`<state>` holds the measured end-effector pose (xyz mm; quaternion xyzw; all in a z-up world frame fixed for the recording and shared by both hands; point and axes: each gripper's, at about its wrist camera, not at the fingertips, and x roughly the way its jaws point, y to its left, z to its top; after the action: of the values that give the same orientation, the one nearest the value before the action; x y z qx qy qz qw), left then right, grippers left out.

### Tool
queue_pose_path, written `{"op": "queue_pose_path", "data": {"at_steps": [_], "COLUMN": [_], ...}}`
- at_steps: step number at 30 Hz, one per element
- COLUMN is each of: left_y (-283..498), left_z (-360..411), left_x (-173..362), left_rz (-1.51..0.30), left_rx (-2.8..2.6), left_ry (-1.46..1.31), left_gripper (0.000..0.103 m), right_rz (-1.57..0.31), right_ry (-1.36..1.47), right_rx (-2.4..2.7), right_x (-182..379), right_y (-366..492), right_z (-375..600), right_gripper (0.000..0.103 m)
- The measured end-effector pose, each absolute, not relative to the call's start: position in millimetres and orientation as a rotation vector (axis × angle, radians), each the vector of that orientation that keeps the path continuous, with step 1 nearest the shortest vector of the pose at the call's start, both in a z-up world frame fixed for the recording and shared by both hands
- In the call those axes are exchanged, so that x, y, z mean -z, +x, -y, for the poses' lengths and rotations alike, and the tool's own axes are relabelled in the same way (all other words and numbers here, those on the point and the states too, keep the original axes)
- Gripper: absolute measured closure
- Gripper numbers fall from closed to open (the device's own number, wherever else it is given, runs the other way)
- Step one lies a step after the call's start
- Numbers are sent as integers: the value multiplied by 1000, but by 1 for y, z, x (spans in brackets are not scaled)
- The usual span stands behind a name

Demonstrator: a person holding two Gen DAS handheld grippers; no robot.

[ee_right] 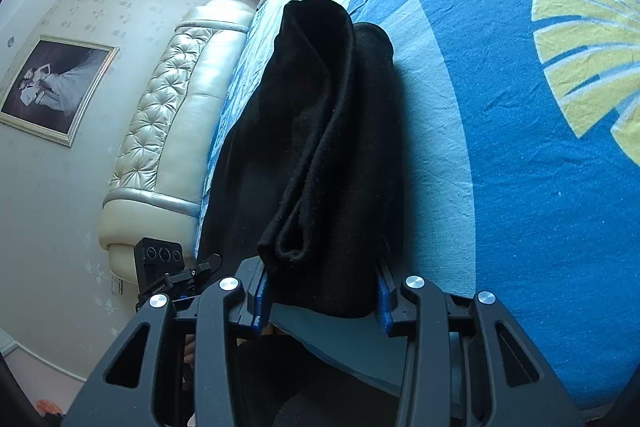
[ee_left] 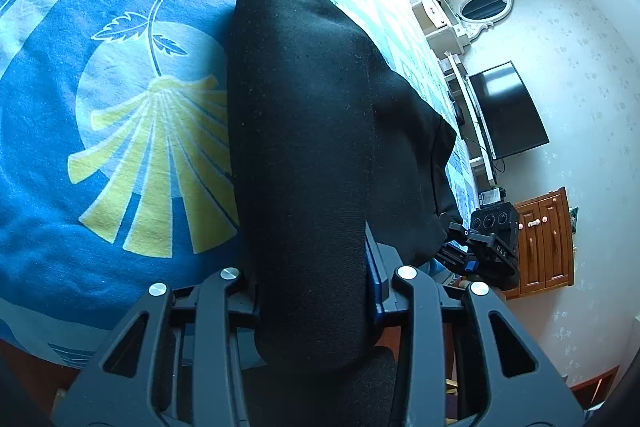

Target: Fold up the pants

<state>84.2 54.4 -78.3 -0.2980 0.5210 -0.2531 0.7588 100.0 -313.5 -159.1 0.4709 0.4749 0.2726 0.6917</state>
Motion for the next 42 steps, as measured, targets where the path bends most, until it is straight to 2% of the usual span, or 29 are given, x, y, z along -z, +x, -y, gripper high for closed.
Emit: {"op": "queue_pose_path", "data": {"at_steps": [16, 17, 19, 21, 23, 28, 42], "left_y": [84, 84, 83, 81, 80, 81, 197], "left_z": [-51, -51, -52, -56, -65, -92, -81], "left_x": [81, 81, 81, 82, 82, 68, 92], "left_rz": [-1132, -1130, -1119, -1103, -1088, -1008, -1117], "left_rx": [559, 559, 549, 549, 560, 576, 573], "left_ry": [-644, -642, -632, -645, -678, -702, -725], "left_gripper": [65, 64, 52, 30, 23, 15, 15], "right_rz": [-1042, -1040, -1033, -1025, -1026, -988, -1035], "right_ry": [1069, 1071, 1079, 1084, 1075, 1060, 1108], "right_rx": [-603, -603, -602, -602, -599, -543, -538], "right_x": [155, 154, 155, 153, 149, 141, 155], "right_y": [98, 98, 97, 95, 94, 97, 203], "right_z": [314, 313, 315, 317, 321, 345, 336], "right_gripper": [63, 63, 61, 56, 51, 37, 36]}}
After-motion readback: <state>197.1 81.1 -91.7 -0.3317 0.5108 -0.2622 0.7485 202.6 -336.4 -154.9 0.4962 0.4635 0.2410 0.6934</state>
